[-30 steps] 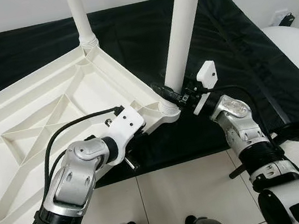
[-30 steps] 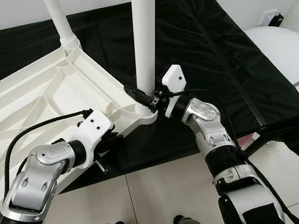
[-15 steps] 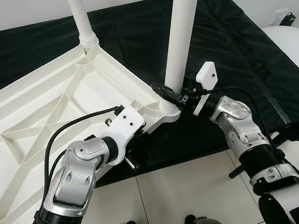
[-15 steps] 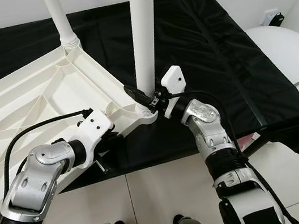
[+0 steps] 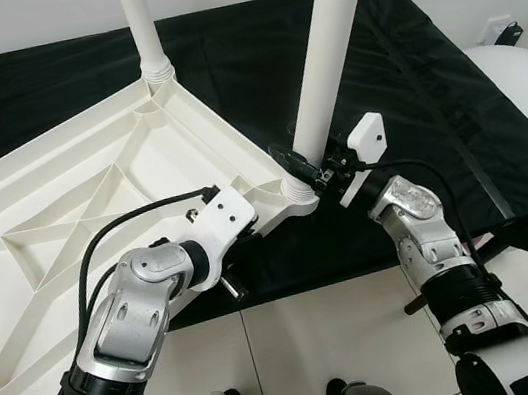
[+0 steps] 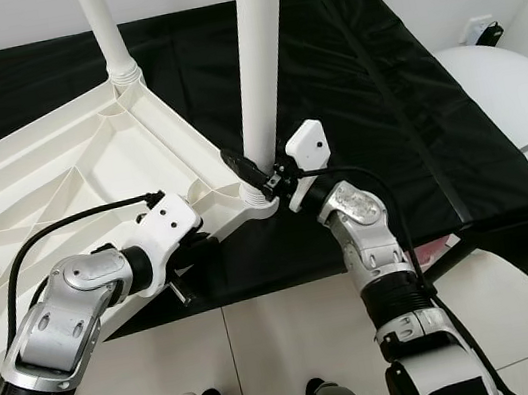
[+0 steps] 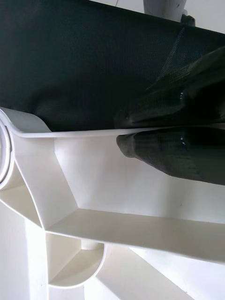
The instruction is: Building children table
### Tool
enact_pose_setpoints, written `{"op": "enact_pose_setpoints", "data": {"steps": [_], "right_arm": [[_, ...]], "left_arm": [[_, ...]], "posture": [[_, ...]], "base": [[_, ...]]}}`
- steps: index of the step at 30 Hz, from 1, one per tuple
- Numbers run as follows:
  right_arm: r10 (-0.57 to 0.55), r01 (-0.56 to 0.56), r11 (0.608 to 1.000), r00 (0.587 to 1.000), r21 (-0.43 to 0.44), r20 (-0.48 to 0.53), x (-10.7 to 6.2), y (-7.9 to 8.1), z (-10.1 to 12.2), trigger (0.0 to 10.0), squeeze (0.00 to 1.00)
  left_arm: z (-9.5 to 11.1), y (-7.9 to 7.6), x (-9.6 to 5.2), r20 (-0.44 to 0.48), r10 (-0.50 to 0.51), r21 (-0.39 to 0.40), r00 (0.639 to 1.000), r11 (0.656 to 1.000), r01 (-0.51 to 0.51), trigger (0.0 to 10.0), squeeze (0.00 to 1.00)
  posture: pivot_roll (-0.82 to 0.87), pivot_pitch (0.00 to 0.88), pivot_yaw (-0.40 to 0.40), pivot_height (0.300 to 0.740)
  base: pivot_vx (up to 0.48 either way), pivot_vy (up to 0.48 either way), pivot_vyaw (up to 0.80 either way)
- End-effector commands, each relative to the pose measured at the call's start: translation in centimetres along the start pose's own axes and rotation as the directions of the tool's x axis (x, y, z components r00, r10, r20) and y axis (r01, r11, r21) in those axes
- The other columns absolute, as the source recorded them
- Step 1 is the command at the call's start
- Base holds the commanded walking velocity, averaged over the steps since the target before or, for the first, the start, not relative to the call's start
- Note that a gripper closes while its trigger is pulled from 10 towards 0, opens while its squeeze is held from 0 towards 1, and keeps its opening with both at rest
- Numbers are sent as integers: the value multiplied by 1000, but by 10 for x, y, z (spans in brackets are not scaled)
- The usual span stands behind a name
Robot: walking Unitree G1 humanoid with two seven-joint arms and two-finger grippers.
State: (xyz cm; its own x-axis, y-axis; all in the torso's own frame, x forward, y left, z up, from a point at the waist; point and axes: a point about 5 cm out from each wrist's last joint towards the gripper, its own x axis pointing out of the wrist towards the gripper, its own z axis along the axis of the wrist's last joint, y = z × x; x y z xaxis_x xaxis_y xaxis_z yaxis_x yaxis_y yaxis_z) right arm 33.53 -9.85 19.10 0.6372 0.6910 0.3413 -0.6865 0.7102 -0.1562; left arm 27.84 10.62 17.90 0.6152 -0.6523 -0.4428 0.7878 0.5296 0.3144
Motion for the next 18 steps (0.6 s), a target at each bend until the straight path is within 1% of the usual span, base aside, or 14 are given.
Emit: {"op": "enact_pose_setpoints", "data": {"steps": [1,18], "right_arm": [[26,-22,998,997,51,-75,-4,13,-19,10000,0],[-48,50,998,997,30,-62,-4,17,-14,10000,0]], "left_arm": [[-1,-2,4,-12,27,-6,1000,1000,-27,10000,0],[0,-2,4,-10,26,-6,1000,1000,-26,10000,0]], "posture": [[-62,200,-23,740],[-63,200,-24,740]], "base": [[0,0,0],[0,0,0]]}}
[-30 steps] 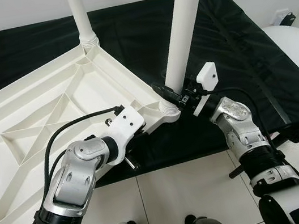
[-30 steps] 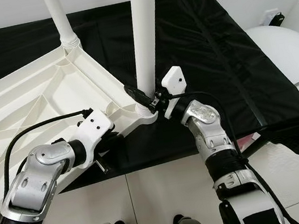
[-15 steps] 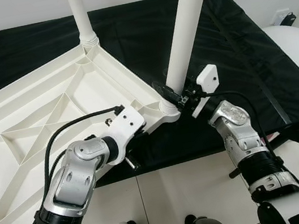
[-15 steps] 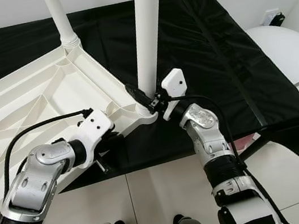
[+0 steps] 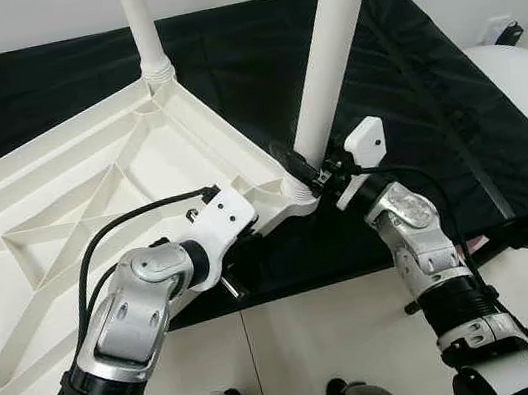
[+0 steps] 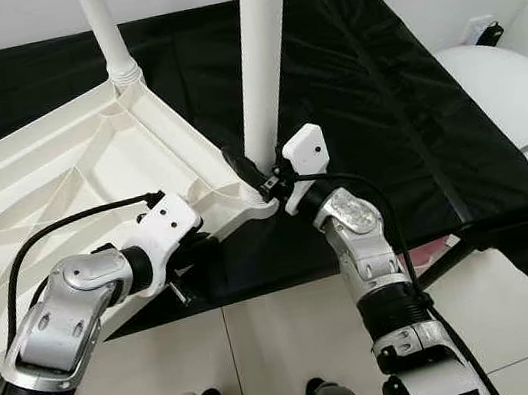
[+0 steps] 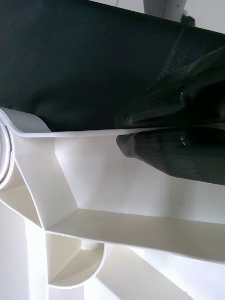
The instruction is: Building children table
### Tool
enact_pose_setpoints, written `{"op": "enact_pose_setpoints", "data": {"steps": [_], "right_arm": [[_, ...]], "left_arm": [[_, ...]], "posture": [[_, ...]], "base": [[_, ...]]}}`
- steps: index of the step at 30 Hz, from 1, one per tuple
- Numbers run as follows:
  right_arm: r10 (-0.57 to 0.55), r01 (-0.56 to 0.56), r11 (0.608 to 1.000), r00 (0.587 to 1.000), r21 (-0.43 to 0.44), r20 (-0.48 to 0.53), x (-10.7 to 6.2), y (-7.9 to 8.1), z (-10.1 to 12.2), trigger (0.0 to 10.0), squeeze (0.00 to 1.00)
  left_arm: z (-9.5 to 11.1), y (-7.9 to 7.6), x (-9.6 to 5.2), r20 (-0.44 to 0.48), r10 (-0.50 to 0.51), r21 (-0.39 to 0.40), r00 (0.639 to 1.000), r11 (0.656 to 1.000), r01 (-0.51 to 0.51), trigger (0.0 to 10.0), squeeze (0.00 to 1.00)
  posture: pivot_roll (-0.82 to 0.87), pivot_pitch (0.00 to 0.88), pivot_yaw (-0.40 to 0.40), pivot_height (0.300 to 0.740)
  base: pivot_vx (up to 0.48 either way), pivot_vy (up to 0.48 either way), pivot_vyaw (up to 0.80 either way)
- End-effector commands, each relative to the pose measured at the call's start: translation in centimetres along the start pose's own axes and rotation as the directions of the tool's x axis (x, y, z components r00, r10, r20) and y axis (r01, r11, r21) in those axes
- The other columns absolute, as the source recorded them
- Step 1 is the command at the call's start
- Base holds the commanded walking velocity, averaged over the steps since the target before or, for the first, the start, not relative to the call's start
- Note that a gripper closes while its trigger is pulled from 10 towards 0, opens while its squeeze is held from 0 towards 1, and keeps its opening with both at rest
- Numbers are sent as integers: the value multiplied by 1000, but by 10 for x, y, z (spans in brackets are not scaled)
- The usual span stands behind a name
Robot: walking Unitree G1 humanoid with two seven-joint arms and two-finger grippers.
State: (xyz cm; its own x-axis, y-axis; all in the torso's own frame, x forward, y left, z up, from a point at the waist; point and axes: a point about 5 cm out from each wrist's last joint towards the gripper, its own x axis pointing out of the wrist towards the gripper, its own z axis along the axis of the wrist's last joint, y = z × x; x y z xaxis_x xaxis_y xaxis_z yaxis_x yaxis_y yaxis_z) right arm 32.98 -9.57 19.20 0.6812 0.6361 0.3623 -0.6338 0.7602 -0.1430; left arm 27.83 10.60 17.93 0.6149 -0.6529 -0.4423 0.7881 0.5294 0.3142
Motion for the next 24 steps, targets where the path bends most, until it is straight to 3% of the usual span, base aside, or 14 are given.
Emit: {"op": "enact_pose_setpoints", "data": {"steps": [1,24], "right_arm": [[15,-12,999,997,40,-73,-4,11,-16,10000,0],[-90,91,996,995,16,-36,-3,19,-9,10000,0]], "left_arm": [[-1,-2,4,-11,27,-6,1000,1000,-27,10000,0],[1,-3,5,-6,23,-8,1000,1000,-23,10000,0]], "posture": [[-63,200,-24,740],[-65,199,-25,740]], "base": [[0,0,0],[0,0,0]]}}
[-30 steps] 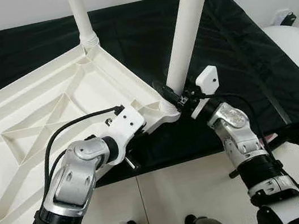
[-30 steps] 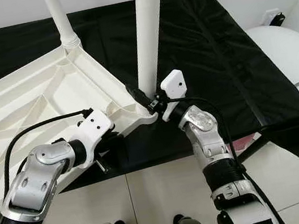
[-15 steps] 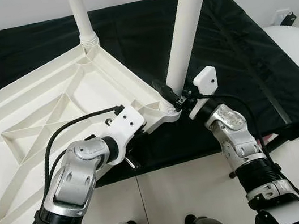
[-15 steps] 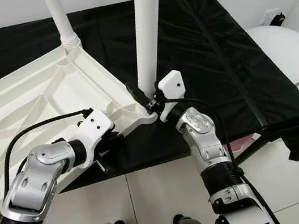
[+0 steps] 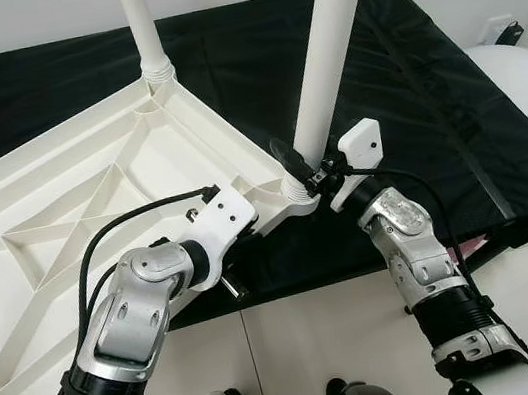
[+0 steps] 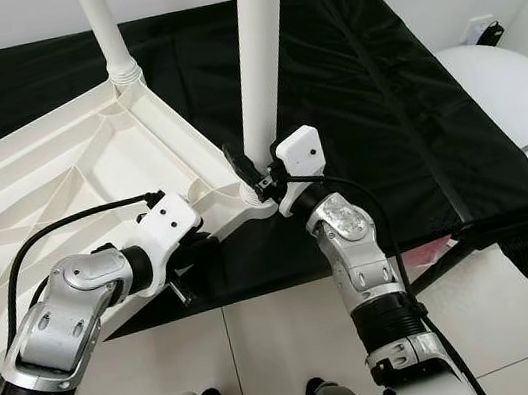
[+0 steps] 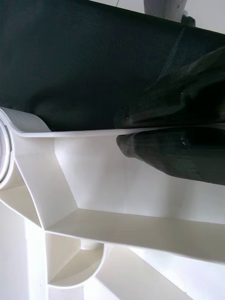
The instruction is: Building children table
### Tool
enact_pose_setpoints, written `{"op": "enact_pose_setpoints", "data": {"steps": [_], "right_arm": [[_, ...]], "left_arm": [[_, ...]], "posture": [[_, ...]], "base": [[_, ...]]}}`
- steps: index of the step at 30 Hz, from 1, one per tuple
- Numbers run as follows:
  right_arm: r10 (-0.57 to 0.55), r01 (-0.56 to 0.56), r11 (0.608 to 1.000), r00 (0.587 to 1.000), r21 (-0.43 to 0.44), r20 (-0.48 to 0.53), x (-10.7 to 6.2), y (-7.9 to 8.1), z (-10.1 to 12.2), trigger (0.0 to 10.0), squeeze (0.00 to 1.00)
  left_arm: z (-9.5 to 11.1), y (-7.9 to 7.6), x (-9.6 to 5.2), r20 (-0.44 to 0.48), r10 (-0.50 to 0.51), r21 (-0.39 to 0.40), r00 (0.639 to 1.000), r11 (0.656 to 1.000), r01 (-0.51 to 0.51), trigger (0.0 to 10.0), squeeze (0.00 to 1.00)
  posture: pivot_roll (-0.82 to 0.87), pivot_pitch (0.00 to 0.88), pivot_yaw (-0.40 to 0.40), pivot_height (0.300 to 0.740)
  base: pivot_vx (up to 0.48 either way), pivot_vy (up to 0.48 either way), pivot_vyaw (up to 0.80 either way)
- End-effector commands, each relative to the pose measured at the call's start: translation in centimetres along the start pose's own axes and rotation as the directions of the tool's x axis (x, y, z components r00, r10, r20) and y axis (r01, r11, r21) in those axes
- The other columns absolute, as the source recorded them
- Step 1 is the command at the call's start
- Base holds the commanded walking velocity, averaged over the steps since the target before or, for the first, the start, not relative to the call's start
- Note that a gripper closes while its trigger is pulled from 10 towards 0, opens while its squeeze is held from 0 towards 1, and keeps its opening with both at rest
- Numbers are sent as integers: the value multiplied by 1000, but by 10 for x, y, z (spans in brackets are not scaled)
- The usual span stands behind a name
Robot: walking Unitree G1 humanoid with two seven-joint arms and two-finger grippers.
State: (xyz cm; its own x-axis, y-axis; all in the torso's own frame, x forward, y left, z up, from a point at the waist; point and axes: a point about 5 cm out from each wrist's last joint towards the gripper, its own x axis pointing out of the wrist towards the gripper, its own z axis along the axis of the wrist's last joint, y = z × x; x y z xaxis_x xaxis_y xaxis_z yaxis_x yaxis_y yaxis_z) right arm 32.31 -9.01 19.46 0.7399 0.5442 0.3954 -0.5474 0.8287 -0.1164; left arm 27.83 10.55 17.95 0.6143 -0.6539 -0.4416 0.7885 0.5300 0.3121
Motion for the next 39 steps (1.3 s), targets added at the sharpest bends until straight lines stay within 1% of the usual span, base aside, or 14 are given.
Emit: {"op": "enact_pose_setpoints", "data": {"steps": [1,10,19,25,27,30,31,32,39], "right_arm": [[23,-21,999,998,32,-57,-4,11,-13,10000,0],[-10,12,999,998,33,-56,-7,16,-13,10000,0],[-35,36,999,998,27,-58,-7,17,-14,10000,0],[-87,88,996,995,15,-54,-6,18,-11,10000,0],[-87,88,996,995,15,-54,-6,18,-11,10000,0],[-135,135,991,989,-5,-64,-5,16,-11,10000,0],[-135,135,991,989,-5,-64,-5,16,-11,10000,0],[-162,161,987,984,-17,-71,-5,15,-11,10000,0],[-210,208,978,975,-32,-77,-6,14,-12,10000,0]], "left_arm": [[0,-3,5,-7,24,-6,1000,1000,-24,10000,0],[1,-3,6,-2,22,-5,1000,1000,-22,10000,0],[2,-4,7,0,18,-1,1000,1000,-18,10000,0],[3,-4,7,1,14,-1,1000,1000,-14,10000,0],[3,-4,7,1,14,-1,1000,1000,-14,10000,0],[2,-4,7,1,16,-3,1000,1000,-16,10000,0],[2,-4,7,1,16,-3,1000,1000,-16,10000,0],[2,-4,7,1,17,-4,1000,1000,-17,10000,0],[2,-4,7,-1,19,-4,1000,1000,-19,10000,0]], "posture": [[-65,199,-25,740],[-70,184,-27,740],[-73,178,-25,740],[-73,184,-24,740],[-73,184,-24,740],[-72,186,-24,740],[-72,186,-24,740],[-72,187,-25,740],[-72,188,-26,740]], "base": [[0,0,0],[0,0,0],[0,0,0],[0,0,0],[0,0,0],[0,0,0],[0,0,0],[0,0,0],[0,0,0]]}}
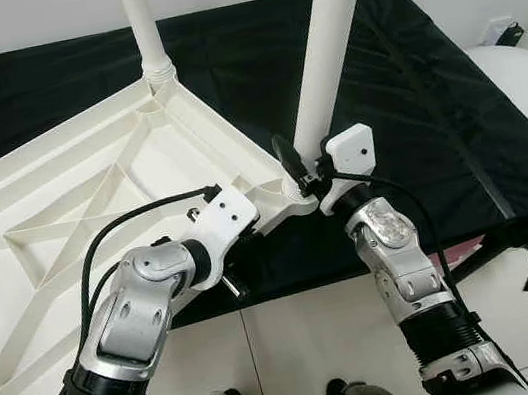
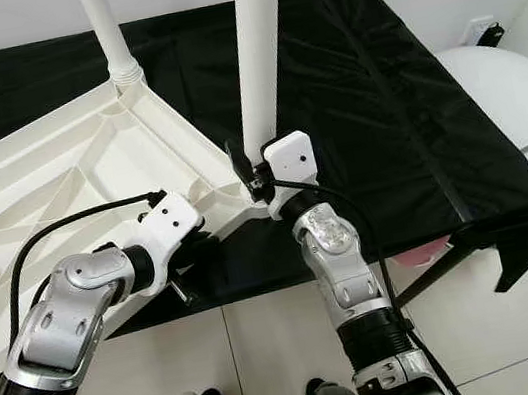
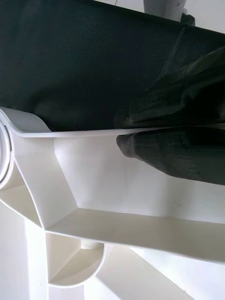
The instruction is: Building children table
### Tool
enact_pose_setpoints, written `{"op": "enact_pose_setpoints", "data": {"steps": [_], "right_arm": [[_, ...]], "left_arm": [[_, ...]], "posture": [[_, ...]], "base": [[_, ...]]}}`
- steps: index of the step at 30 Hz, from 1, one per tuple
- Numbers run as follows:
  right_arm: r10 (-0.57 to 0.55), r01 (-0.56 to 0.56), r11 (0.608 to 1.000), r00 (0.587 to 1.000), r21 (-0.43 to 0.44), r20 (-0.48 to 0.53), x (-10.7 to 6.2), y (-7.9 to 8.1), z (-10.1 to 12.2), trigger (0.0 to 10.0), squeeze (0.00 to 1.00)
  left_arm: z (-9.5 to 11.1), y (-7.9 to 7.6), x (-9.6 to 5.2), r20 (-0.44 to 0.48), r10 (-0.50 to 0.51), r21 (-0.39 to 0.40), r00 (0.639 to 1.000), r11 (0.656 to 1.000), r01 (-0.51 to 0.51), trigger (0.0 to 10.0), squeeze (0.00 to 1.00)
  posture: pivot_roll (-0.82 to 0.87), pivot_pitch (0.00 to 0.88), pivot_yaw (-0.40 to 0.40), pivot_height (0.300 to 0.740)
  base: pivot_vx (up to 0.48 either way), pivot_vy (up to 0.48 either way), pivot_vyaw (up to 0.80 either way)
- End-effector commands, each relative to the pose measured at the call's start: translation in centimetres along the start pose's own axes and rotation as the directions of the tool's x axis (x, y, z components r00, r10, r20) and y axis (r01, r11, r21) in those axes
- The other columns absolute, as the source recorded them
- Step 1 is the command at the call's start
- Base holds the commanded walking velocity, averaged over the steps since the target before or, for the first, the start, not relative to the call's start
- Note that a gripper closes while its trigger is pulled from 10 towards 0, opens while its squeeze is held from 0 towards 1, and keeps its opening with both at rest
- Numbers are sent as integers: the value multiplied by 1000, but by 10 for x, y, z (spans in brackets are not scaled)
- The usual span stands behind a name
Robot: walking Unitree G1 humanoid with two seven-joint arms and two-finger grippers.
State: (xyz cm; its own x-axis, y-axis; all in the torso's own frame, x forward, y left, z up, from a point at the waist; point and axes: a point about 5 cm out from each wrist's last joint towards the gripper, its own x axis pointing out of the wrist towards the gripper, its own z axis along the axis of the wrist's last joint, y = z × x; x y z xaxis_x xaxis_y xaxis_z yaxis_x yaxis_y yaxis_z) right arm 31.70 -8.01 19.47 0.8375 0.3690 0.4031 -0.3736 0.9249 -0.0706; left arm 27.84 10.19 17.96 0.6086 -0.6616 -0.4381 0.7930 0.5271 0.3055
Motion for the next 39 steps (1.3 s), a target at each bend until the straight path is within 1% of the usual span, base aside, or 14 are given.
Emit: {"op": "enact_pose_setpoints", "data": {"steps": [1,20,24,31,35,39], "right_arm": [[-22,22,1000,997,1,-68,-7,1,-13,10000,0],[-175,173,984,983,-47,-52,-11,0,-9,10000,0],[-217,213,975,975,-65,-55,-11,0,-10,10000,0],[-251,245,966,966,-87,-58,-11,-1,-10,10000,0],[-305,297,948,950,-115,-62,-10,-3,-11,10000,0],[-328,318,940,942,-123,-70,-10,-2,-12,10000,0]], "left_arm": [[0,-2,4,-7,27,-1,1000,1000,-27,10000,0],[2,-1,4,-5,24,3,1000,1000,-24,10000,0],[2,0,4,-6,24,4,1000,1000,-24,10000,0],[2,0,3,-6,24,4,1000,1000,-24,10000,0],[2,0,3,-6,25,4,1000,1000,-25,10000,0],[3,0,3,-5,26,3,1000,1000,-26,10000,0]], "posture": [[-74,189,-24,740],[-75,193,-17,740],[-75,193,-17,740],[-66,195,-15,740],[-65,194,-14,740],[-65,195,-14,740]], "base": [[0,0,0],[0,0,0],[0,0,0],[0,0,0],[0,0,0],[0,0,0]]}}
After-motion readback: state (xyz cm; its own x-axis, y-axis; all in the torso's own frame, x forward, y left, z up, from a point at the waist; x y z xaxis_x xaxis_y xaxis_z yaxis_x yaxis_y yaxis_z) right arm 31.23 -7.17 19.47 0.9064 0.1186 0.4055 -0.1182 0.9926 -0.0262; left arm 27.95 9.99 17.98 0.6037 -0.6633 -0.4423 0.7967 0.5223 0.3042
